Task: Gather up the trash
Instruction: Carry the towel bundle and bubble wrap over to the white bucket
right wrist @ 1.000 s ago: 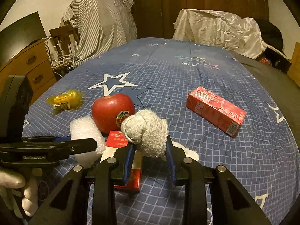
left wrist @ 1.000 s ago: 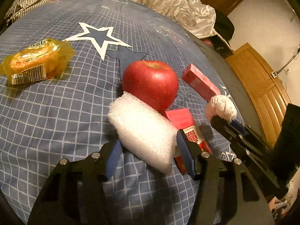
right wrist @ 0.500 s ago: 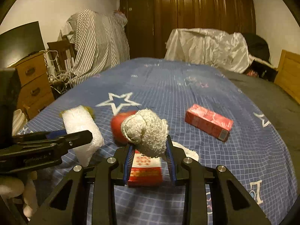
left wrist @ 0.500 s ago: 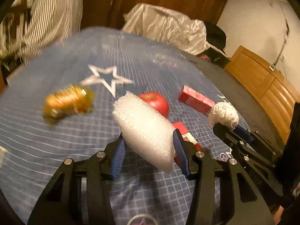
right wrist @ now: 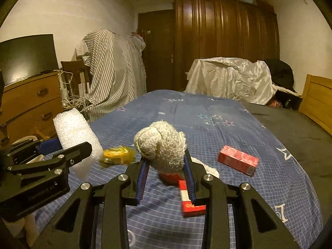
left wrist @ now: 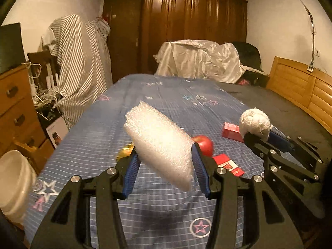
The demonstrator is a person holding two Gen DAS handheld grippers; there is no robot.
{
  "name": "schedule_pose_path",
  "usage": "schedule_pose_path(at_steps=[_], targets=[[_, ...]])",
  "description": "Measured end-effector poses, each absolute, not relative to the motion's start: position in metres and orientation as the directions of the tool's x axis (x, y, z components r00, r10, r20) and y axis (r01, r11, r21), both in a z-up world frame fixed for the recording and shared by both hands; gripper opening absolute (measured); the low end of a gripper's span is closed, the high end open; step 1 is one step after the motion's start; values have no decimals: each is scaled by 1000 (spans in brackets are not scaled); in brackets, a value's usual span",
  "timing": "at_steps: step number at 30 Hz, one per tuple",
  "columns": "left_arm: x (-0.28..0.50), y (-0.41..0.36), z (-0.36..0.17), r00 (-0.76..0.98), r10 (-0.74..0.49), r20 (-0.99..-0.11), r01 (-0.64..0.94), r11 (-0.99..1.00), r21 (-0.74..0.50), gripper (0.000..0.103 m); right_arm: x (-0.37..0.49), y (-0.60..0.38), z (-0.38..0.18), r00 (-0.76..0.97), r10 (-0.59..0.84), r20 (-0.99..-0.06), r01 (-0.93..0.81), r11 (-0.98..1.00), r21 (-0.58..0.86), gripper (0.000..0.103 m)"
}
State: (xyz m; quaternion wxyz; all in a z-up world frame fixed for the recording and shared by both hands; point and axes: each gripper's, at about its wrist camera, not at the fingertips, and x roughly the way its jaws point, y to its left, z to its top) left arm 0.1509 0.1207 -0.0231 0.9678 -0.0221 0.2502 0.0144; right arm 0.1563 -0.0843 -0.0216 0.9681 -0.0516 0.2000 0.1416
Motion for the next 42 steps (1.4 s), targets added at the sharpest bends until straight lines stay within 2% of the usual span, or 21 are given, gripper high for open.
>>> schedule_pose_path(at_steps=[21,30,42], targets=[[92,258,32,865,257,-431,-280,960,12,47,128,102,51,805,459,-376,-522,849,-81,33],[60,322,38,822,357,-443,-389,921,20,47,121,211,65,714,564,-415,-640,766,-59,33],[28,400,35,755,454,-473,-511,859,10,47,120,339,68,609,630,-482,-742,668,-65,33]])
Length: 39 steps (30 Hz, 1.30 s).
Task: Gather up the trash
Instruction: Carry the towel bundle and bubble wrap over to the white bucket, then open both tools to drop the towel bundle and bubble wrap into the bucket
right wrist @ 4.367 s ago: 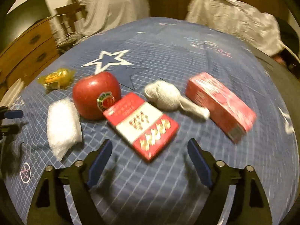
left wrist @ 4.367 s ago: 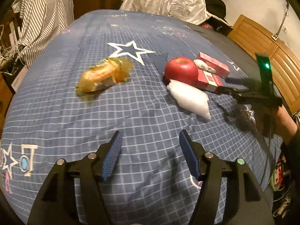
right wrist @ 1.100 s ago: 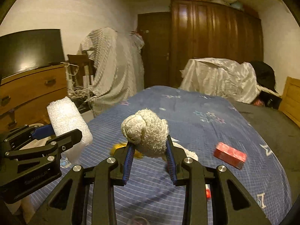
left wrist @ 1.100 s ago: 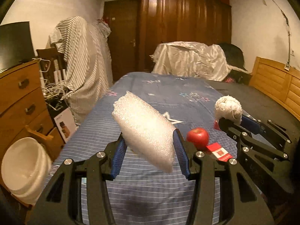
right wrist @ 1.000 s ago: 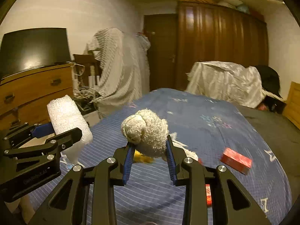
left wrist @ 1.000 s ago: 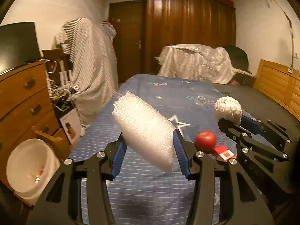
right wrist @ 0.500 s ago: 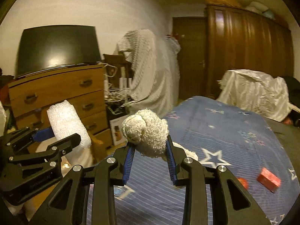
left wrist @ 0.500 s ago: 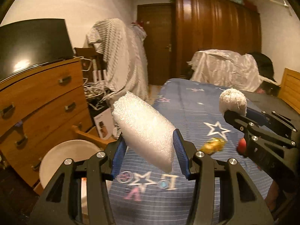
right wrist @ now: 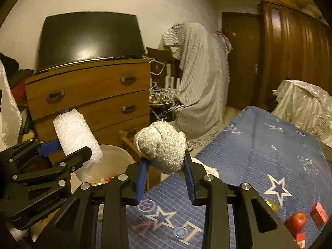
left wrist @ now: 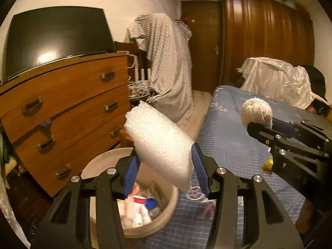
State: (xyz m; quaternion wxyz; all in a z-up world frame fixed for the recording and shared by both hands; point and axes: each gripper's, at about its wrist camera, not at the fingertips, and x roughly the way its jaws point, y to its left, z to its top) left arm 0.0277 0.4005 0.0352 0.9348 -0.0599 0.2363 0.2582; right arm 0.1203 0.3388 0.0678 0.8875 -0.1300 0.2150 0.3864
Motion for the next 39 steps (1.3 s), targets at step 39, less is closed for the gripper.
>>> schedule_pose_path(at_steps=[39], targets=[[31,542,-49,581,427,-693,-610,792,-23,47,174,525,-48,274,556,-785,-872,488,41,34]])
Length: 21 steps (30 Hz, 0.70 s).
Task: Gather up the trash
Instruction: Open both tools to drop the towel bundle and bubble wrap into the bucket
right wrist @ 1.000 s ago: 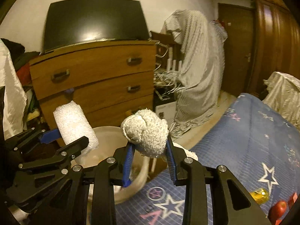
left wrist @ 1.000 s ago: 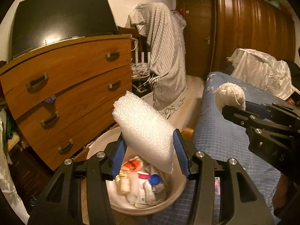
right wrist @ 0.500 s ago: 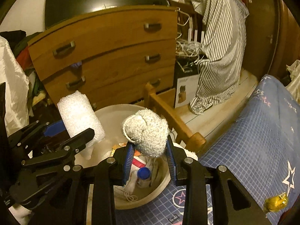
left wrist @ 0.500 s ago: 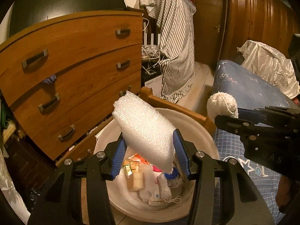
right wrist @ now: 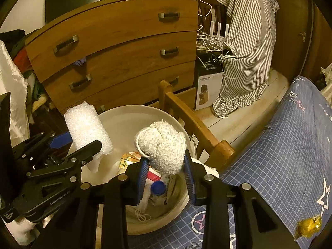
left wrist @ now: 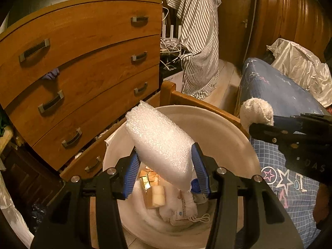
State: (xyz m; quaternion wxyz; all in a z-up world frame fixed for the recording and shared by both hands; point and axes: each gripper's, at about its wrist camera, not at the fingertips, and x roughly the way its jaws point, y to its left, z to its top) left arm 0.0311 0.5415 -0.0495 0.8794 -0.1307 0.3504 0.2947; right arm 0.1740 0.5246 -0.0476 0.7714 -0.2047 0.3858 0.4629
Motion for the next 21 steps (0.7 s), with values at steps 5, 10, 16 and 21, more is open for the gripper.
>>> schedule_pose_path(at_steps=[5,10,16,21], targets=[[32,547,-52,576,426,-698,-612,791,-23,47,177,523,-49,272,555,-786,-871,490,45,34],[32,548,-52,576,425,-698,-612,791,-23,47,177,522,-48,273,554,-787,-870,490,43,34],[32,549,-52,576,425,-698,-612,791,-23,47,178,523,-50,268,551,-791,-873,486,43,34],[31,551,-53,576,425,-699,-614,789,-26,48,177,524,-51,265,548,-793,-876,480,39,34]])
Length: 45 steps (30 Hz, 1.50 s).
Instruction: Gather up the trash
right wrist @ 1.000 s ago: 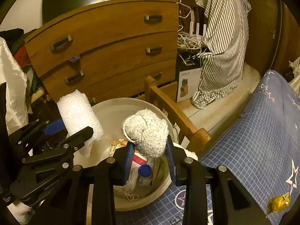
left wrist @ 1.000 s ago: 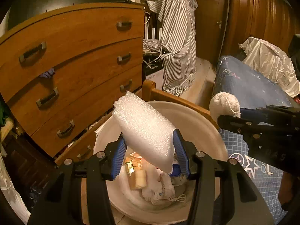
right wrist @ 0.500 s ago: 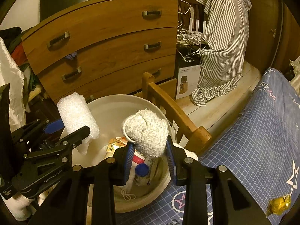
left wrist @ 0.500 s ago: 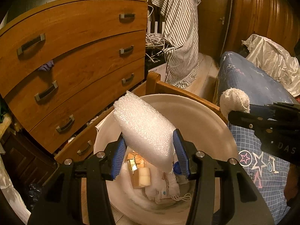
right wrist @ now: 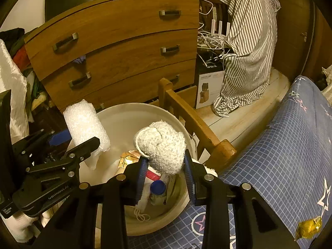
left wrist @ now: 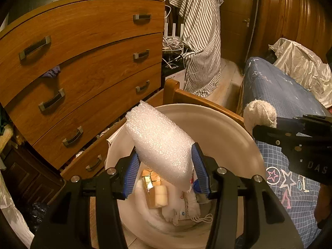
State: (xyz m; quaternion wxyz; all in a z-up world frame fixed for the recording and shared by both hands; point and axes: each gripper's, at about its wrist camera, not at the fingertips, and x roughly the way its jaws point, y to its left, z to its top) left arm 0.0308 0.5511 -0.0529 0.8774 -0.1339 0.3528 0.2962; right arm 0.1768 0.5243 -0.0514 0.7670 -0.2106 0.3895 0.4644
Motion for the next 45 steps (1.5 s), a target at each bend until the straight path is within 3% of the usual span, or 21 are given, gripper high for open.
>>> schedule_pose_path(at_steps=[4,6,16,24,27,33,38,45], targets=[[29,555,-55,564,426,-707,-621,783,-24,52,176,526,-51,264,551,-792,-877,479,41,41],[28,558,-56,553,437,-710,-633,774,-17,68,177,524,-51,264,558,-787,-874,483,49,56],[18,562,-57,534,463,-708,-665,747,-13,75,176,517,-45,249,585,-772,-872,482,84,61],[-11,538,-30,567,526,-634,-703,710,-40,97,148,484,-20,282,650,-706,-885,461,71,87],[-30,518,-12,585,581,-566,-722,691,-36,97,126,455,-5,340,682,-648,-888,460,17,98],[-59,471,19,600,662,-450,-749,662,-24,97,83,386,12,409,723,-557,-868,497,9,98],[-74,432,30,599,675,-431,-743,669,15,97,57,327,24,462,723,-514,-839,545,13,98],[-108,394,42,625,662,-413,-737,675,-33,97,31,267,42,492,750,-443,-819,571,57,98]])
